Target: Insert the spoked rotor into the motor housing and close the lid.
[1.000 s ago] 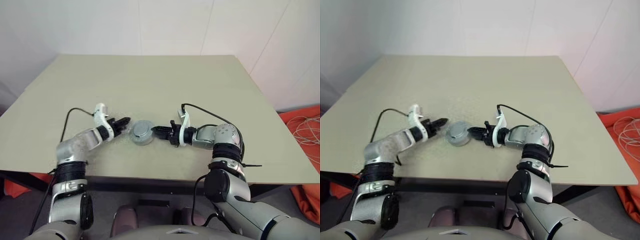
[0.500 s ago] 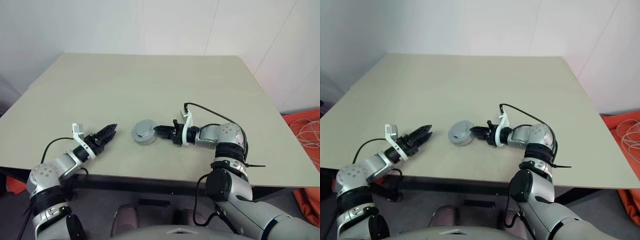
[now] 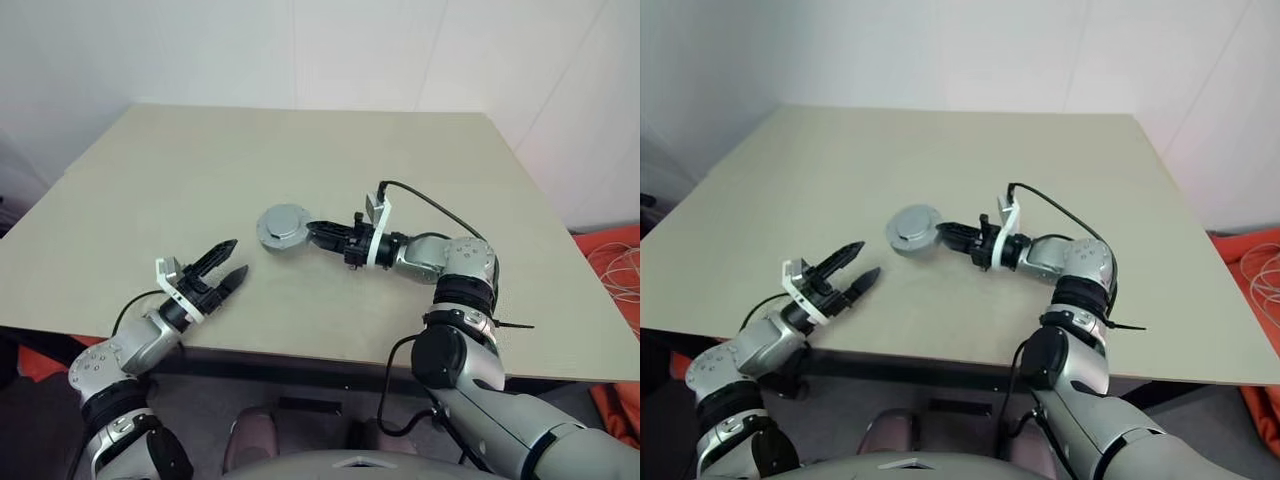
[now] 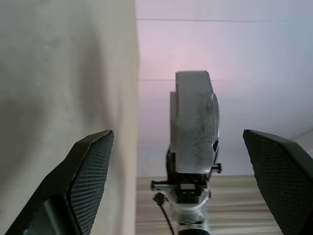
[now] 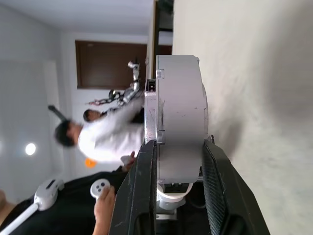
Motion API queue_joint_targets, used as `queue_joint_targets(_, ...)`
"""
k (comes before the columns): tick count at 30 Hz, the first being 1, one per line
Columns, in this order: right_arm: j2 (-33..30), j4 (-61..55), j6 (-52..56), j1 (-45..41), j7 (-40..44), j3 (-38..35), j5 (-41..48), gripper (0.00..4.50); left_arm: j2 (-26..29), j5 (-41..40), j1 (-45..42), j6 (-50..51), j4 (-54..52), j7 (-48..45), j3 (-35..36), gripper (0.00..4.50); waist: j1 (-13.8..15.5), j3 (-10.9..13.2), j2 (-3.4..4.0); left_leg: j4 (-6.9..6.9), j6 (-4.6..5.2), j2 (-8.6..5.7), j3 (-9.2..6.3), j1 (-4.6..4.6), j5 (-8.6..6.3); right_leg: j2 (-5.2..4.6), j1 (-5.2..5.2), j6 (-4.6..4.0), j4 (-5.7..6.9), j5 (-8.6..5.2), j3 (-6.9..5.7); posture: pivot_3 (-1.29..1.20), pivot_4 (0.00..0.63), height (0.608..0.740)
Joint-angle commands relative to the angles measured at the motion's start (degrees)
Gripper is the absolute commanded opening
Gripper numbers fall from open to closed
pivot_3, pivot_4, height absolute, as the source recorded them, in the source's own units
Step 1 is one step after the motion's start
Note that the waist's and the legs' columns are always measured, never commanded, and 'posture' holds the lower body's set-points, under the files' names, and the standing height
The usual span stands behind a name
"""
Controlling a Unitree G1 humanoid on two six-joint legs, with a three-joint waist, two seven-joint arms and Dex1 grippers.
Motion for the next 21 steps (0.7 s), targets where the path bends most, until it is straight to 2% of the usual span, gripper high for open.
queue_joint_targets(1,0.32,-1.3,0.26,-1.83,-0.83,0.85,6.21,1.06,-0.3,-5.78,-0.57,1.26,-1.64,1.81,-2.82,4.5,0.04,0.0,0.0,0.0,0.0,0.0,0.0,0.0,0.0,0.0,0.0,0.01,0.0,0.0,0.0,0.0,0.0,0.74)
queue_joint_targets(5,0.61,-3.26,0.26,-0.06,-2.19,4.43,8.52,1.06,-0.71,-9.14,-0.3,-0.79,-3.22,3.61,-5.54,4.5,-0.09,0.0,-0.01,0.02,-0.01,0.0,0.0,0.03,0.01,0.0,0.03,0.03,0.0,0.01,0.01,0.0,0.0,0.74)
queue_joint_targets(16,0.87,-4.75,0.26,1.96,-5.9,6.7,13.71,1.06,0.18,-15.13,0.06,-6.86,-5.25,5.52,-11.32,4.5,-0.12,0.0,-0.01,0.05,-0.03,-0.01,-0.01,0.03,0.02,0.02,0.05,0.07,0.02,0.03,0.0,0.0,0.0,0.74)
queue_joint_targets(21,0.98,-4.86,0.26,2.26,-7.52,6.63,15.28,1.06,0.72,-16.44,0.92,-9.17,-5.77,5.62,-13.0,2.93,-0.15,0.0,-0.02,0.06,-0.03,-0.02,-0.01,0.02,0.02,0.02,0.05,0.09,0.02,0.04,0.0,0.0,0.0,0.74)
